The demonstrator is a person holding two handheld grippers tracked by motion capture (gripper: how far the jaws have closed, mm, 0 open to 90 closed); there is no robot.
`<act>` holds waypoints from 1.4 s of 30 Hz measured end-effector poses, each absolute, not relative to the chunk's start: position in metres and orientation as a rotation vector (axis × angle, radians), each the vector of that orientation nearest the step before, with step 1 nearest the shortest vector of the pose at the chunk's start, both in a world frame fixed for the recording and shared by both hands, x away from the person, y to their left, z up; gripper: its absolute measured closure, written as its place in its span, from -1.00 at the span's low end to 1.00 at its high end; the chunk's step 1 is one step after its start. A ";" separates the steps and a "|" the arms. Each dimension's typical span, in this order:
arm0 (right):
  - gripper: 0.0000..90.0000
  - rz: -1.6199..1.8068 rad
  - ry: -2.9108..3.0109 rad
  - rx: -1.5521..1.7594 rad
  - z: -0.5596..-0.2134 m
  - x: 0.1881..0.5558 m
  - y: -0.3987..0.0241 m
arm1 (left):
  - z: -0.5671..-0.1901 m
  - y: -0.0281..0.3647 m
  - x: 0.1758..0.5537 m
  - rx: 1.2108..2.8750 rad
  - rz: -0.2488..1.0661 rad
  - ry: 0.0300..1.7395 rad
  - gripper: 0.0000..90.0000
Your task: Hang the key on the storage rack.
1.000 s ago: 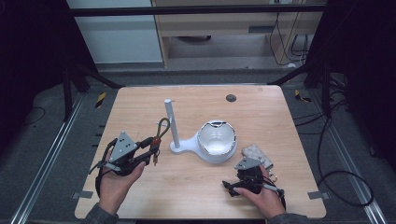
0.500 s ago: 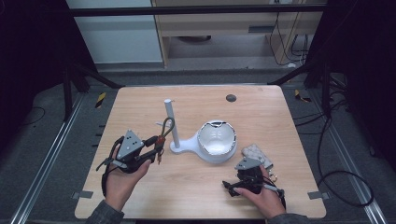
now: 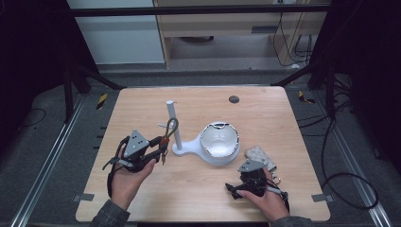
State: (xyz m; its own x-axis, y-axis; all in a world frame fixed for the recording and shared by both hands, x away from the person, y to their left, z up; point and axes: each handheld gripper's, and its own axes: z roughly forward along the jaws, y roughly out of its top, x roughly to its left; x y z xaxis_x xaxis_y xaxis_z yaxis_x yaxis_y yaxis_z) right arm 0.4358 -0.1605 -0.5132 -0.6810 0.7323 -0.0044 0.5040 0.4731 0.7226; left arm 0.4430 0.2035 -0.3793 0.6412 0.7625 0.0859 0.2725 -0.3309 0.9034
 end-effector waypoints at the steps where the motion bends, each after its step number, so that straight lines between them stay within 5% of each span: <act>1: -0.99 1.027 2.411 1.049 -0.513 0.436 -0.161 | -0.380 0.204 0.444 1.895 0.636 0.823 0.46; 34: -0.99 1.024 2.411 1.050 -0.513 0.435 -0.161 | -0.400 0.198 0.464 1.896 0.592 0.893 0.44; 42: -0.99 1.022 2.410 1.044 -0.513 0.435 -0.161 | -0.407 0.200 0.465 1.908 0.614 0.919 0.03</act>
State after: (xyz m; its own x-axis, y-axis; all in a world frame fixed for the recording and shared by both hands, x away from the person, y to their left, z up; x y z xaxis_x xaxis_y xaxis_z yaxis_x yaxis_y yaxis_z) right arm 0.4352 -0.1612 -0.5133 -0.6808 0.7324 -0.0102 0.5018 0.4764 0.7219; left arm 0.4654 0.2003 -0.4066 0.6001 0.7985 0.0478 0.3501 -0.3159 0.8818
